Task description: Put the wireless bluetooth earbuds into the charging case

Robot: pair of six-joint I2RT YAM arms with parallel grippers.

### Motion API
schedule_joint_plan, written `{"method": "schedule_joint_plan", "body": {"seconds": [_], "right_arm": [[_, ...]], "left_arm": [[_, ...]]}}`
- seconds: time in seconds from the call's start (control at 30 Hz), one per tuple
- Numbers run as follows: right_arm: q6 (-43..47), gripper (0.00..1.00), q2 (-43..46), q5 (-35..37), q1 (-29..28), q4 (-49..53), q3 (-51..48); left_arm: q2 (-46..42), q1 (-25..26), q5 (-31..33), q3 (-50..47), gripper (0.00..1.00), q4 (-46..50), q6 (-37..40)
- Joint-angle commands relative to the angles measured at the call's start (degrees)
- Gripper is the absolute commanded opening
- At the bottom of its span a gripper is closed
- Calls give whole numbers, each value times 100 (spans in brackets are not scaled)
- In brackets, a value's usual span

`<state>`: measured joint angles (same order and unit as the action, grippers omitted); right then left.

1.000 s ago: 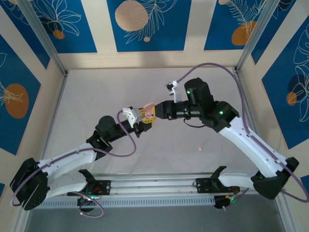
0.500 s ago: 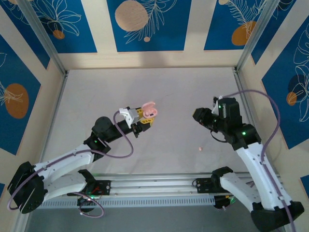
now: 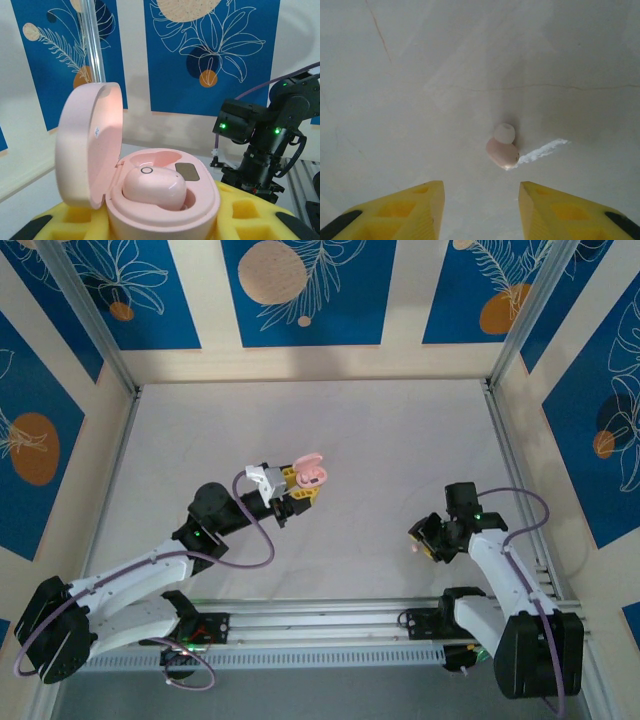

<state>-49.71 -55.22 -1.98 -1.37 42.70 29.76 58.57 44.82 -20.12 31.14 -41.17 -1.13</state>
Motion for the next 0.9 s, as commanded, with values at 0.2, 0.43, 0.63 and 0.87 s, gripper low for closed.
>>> {"method": "schedule_joint_plan", "body": {"seconds": [0.2, 0.43, 0.63, 0.87], "right_arm": [[253, 48, -415, -78, 22, -381, -159], [310, 49, -853, -160, -20, -639, -164], [344, 48, -1172, -286, -145, -804, -113], [206, 46, -1488, -520, -564, -980, 148]], "left_arm": [[-64, 62, -98, -22, 30, -268, -72], [-64, 58, -79, -29, 30, -260, -98], [-115, 59, -19, -52, 30, -235, -82], [-108, 57, -14, -40, 30, -225, -90]]}}
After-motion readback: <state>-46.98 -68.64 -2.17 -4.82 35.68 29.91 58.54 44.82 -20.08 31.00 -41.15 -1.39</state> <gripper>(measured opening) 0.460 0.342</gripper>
